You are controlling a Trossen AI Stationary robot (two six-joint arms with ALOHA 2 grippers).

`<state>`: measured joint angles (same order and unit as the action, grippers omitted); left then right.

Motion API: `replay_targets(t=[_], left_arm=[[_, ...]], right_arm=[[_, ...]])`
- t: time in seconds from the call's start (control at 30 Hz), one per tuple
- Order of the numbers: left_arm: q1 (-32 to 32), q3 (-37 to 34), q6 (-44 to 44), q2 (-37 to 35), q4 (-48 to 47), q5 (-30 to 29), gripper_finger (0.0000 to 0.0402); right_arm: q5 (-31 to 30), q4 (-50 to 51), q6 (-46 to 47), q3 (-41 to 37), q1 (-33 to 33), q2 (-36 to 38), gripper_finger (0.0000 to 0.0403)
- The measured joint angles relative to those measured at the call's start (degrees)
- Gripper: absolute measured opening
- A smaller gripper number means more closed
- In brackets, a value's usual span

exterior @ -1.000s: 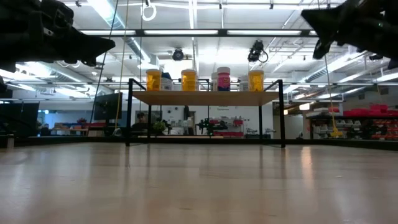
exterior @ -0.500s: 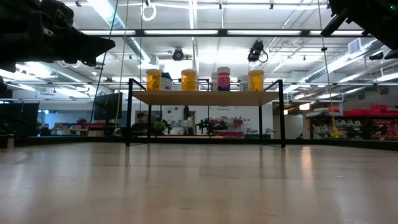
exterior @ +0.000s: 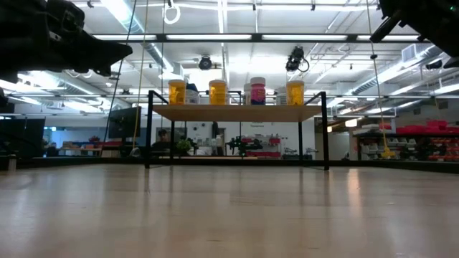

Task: Pick and place medicine bottles onto shelf by color
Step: Return to Home Position

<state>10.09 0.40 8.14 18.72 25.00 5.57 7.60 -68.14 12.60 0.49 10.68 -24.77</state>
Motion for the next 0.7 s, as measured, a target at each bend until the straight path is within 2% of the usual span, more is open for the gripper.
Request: replay_targets(t=[0.23,0.7], left_arm=[[-3.93,0.0,0.0,0.02,0.04,-0.22,0.0038],[-3.94,0.0,0.0,0.0,0.02,-0.25,0.003]], right_arm=[[0.0,0.02,0.0,0.0,0.0,0.0,0.0017],[0.0,0.02,-0.02,0.0,0.01,0.0,0.0017]])
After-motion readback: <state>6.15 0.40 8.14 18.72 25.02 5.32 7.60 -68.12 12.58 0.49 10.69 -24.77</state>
